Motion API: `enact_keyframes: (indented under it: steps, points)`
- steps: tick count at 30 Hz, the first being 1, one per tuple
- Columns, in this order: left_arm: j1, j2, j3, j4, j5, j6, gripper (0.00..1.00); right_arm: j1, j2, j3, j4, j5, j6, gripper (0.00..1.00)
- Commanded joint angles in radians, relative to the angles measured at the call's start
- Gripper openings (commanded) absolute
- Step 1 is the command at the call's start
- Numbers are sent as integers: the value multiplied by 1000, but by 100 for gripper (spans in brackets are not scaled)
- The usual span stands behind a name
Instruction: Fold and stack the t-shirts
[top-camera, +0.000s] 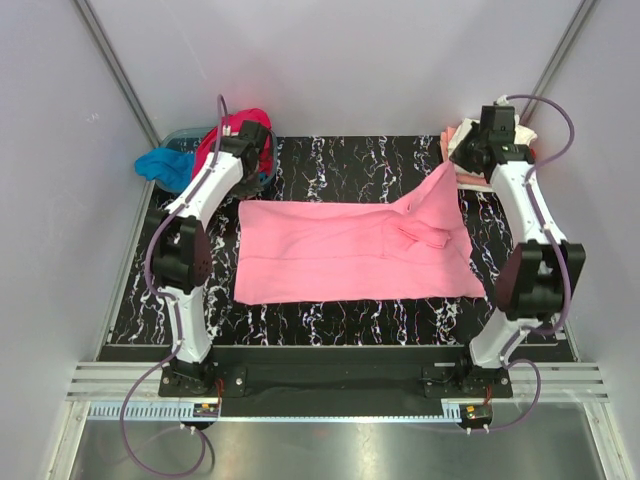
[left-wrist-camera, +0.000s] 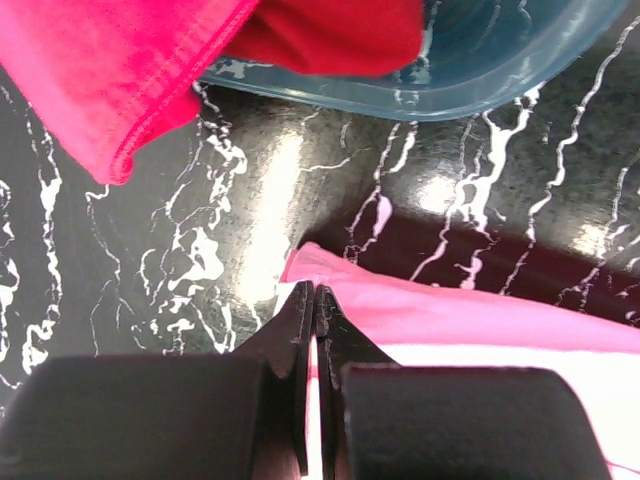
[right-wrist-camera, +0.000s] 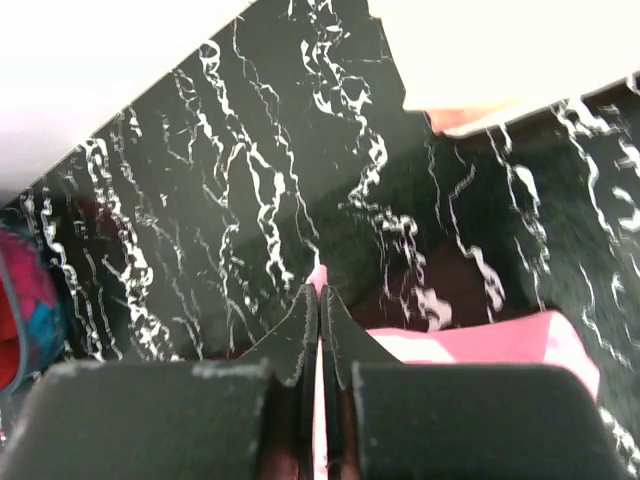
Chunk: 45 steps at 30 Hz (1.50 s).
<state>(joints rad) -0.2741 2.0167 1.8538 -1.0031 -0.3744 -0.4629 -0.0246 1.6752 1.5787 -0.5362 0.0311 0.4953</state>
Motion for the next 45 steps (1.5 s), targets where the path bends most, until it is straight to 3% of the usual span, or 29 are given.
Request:
enact_keyframes:
  steps: [1,7,12,18,30,40,45]
  points:
    - [18,-49,10,11,-6,9,0,-12,124,166,33,-28,-60,0]
    - [27,-33,12,24,-15,44,0,-15,314,392,-57,-54,-115,0]
    - [27,-39,-16,41,-8,76,0,-24,334,425,-100,-94,-132,0]
    - [27,-119,-139,98,14,78,0,-26,120,125,10,-71,-144,0]
    - [27,-292,-410,201,45,81,0,-43,-267,-267,5,32,-161,0]
    - [21,-403,-625,265,65,47,0,-44,-445,-508,-33,105,-72,0]
    - [7,-450,-715,276,86,6,0,-46,-503,-612,-88,251,34,0]
